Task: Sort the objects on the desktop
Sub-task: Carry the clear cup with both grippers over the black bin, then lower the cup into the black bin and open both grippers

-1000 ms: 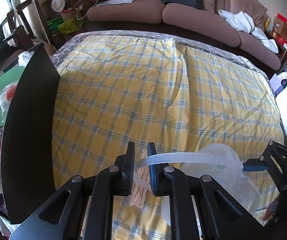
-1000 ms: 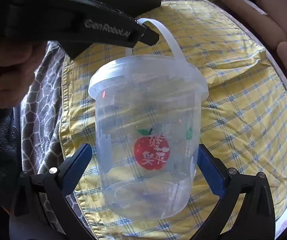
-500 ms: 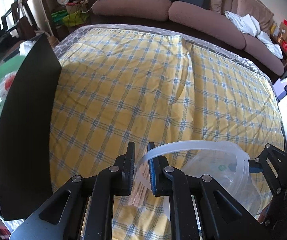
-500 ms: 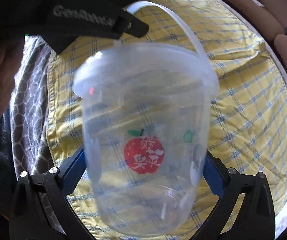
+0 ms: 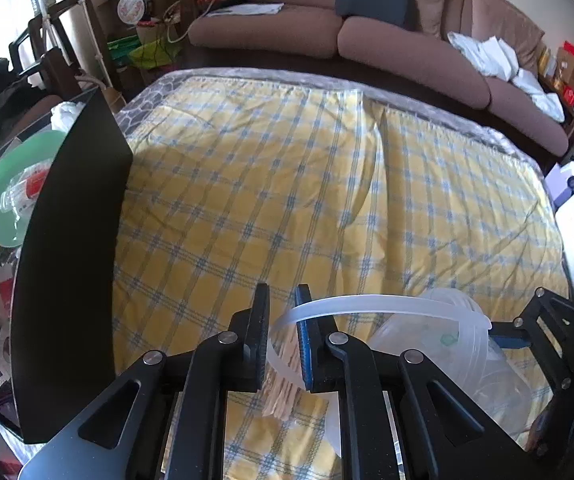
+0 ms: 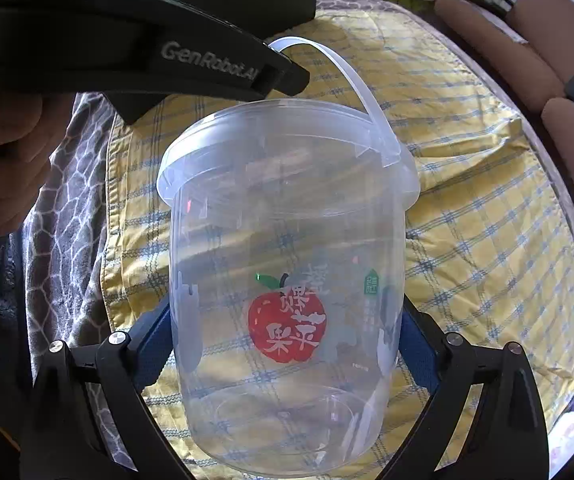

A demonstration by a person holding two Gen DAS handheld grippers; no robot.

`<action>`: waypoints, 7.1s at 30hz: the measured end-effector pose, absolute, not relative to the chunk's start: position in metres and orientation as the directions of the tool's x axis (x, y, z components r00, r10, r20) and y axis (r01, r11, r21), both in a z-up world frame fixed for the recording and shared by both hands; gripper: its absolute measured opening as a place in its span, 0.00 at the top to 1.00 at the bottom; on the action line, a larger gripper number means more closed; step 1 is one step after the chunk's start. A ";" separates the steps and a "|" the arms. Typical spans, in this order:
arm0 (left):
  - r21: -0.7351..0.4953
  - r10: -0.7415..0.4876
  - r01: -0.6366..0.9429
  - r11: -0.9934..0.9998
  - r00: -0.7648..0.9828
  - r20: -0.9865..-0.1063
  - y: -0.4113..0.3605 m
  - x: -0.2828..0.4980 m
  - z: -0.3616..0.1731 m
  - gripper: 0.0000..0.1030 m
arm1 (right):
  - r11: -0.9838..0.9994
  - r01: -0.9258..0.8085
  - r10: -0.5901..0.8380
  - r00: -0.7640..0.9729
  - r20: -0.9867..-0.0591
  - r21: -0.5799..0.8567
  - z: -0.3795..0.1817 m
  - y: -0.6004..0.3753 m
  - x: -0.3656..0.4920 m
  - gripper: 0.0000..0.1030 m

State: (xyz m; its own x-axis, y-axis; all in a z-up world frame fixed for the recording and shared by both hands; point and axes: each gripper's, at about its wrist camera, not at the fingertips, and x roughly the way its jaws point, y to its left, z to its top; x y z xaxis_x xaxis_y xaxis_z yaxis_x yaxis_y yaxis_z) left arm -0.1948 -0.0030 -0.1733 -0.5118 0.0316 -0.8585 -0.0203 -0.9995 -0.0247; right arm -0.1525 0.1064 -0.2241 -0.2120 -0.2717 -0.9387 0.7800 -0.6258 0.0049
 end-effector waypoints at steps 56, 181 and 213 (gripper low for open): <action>-0.332 0.307 -0.173 -0.927 -0.860 -0.408 -0.107 -0.092 -0.006 0.17 | -0.730 0.461 -0.129 -0.818 -0.560 -0.504 -0.077 0.010 -0.085 0.08; -0.239 -0.105 0.392 -0.888 -0.680 -0.725 -0.357 -0.186 -0.118 0.66 | -0.465 0.848 -0.426 -0.466 -0.776 -0.254 -0.095 -0.182 -0.263 0.01; -0.211 -0.112 0.388 -0.897 -0.663 -0.740 -0.350 -0.185 -0.116 0.54 | -0.731 0.673 -0.357 -0.519 -0.777 -0.114 -0.124 -0.207 -0.316 0.26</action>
State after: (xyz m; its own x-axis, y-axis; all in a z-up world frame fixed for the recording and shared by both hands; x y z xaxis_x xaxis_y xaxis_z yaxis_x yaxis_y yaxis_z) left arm -0.1846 -0.3496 -0.1161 -0.6632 -0.1125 -0.7400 0.3878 -0.8972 -0.2112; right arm -0.3164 -0.2072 -0.1236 -0.5191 -0.3568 -0.7767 0.6729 -0.7309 -0.1140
